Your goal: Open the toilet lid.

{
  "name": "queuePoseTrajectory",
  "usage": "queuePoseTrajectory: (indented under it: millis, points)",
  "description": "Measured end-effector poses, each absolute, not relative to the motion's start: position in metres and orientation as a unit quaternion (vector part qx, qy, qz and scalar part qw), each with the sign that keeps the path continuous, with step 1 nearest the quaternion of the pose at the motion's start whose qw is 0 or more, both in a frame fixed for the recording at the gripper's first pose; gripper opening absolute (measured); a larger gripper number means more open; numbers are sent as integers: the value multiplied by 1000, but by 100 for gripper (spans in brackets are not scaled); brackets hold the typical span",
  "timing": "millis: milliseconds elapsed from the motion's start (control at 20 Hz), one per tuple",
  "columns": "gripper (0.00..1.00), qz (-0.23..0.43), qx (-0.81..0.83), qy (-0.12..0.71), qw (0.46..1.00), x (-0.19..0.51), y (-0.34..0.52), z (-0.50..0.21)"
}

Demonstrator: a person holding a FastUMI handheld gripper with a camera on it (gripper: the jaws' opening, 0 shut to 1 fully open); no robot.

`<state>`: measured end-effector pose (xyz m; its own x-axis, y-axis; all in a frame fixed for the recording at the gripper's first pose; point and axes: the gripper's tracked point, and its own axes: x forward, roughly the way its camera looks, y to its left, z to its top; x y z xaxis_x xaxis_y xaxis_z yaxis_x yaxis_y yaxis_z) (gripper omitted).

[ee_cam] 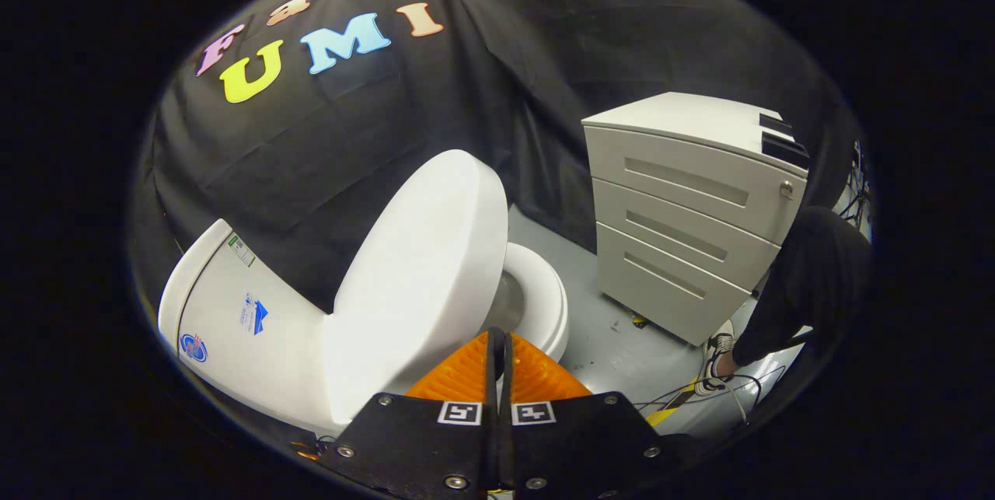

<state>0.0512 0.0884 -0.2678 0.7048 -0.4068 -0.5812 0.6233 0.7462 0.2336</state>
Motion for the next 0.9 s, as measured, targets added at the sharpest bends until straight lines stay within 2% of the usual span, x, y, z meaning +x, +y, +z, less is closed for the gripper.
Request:
queuePoseTrajectory:
  millis: [900]
  points:
    - [0,-300,84,213,926,62,146,-200]
